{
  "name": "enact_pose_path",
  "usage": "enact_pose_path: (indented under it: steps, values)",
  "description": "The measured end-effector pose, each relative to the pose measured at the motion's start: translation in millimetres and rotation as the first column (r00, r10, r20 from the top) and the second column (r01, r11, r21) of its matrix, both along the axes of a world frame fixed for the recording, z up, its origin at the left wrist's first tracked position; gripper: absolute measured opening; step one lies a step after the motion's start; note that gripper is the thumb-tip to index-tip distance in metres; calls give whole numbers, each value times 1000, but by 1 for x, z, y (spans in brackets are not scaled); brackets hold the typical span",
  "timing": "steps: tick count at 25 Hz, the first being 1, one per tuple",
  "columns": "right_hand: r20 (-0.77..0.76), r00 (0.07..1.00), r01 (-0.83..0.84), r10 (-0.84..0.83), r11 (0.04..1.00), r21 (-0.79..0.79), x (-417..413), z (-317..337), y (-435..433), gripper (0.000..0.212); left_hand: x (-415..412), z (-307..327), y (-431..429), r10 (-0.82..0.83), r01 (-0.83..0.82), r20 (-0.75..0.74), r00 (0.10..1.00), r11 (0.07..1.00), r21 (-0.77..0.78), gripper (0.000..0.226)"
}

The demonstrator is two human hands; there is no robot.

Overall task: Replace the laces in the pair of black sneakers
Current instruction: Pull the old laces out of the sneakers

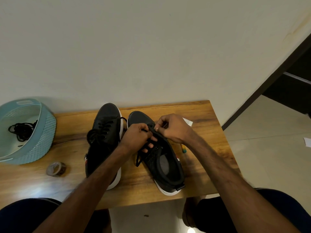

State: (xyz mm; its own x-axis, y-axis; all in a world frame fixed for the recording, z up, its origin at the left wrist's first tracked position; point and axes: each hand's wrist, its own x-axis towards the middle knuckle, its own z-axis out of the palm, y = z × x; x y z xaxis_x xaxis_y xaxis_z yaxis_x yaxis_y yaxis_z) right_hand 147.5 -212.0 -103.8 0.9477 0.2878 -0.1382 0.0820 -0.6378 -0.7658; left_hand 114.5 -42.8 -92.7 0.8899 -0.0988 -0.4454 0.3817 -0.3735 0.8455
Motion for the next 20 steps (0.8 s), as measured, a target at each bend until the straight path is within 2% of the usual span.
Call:
enact_pose_path:
  steps: [6, 9, 13, 16, 20]
  values:
    - [121, 981, -145, 152, 987, -70, 4, 0, -1, 5, 0, 1, 0, -13, 12, 11, 1000, 1000, 21, 17]
    - [129, 966, -212, 224, 972, -99, 12, -1, -1, 5, 0, -1, 1, -31, 30, 40, 999, 999, 19, 16]
    - [75, 974, -211, 213, 977, -38, 23, -2, -5, 8, 2, -5, 1, -54, 55, 62, 997, 998, -15, 13]
    - [90, 971, -223, 221, 975, 17, 20, -1, 0, 11, 2, -4, 0, -29, 29, 35, 999, 999, -15, 16]
    - [37, 976, -218, 216, 974, 61, 23, -2, -1, 7, -1, -8, -2, 31, -32, 64, 997, 999, 21, 15]
